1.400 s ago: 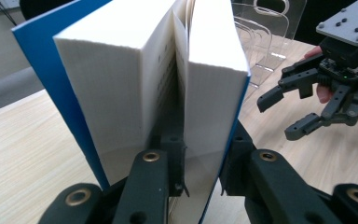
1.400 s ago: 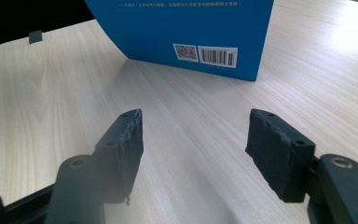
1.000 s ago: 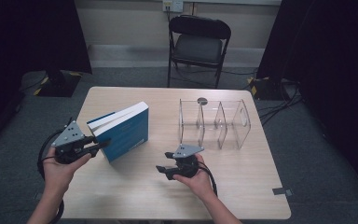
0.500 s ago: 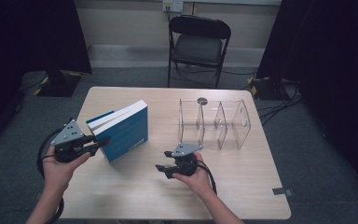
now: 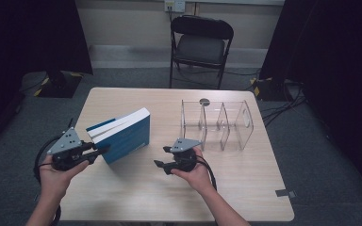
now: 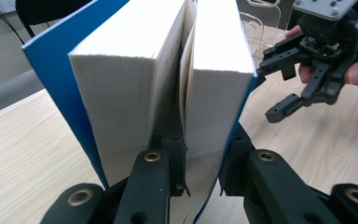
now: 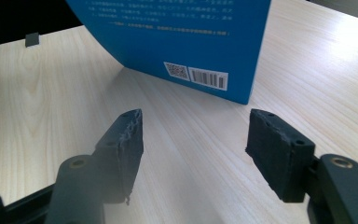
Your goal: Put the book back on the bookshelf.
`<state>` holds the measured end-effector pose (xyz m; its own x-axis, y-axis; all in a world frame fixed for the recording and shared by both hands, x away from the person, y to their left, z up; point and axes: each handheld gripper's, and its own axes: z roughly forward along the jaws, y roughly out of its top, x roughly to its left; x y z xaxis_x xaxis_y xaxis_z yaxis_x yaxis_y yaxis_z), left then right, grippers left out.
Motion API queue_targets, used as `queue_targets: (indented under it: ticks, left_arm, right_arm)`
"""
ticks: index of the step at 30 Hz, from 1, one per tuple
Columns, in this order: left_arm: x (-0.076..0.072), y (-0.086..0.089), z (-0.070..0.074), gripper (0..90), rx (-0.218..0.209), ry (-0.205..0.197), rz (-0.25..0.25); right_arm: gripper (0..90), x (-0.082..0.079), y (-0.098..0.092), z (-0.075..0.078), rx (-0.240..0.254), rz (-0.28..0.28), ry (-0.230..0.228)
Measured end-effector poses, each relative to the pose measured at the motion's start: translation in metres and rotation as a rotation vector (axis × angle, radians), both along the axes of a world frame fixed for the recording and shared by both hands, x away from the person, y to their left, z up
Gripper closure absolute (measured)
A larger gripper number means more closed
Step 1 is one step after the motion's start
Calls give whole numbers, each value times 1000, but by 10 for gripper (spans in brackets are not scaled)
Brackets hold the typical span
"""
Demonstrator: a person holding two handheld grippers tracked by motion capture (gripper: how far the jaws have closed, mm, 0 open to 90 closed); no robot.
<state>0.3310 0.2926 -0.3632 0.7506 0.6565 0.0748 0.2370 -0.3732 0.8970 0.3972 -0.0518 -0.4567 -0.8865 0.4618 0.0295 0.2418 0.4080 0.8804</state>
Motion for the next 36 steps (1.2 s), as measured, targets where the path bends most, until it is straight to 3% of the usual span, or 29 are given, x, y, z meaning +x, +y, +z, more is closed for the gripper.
queue_targets:
  ticks: [16,28,36]
  left_arm:
    - [-31,15,-1,760,-12,19,6]
    - [-22,20,2,760,-35,36,14]
    - [-19,22,4,759,-36,48,15]
  right_arm:
    - [358,-5,12,11,-9,34,-27]
    - [350,1,22,30,-43,58,-42]
    - [350,6,28,33,-50,69,-46]
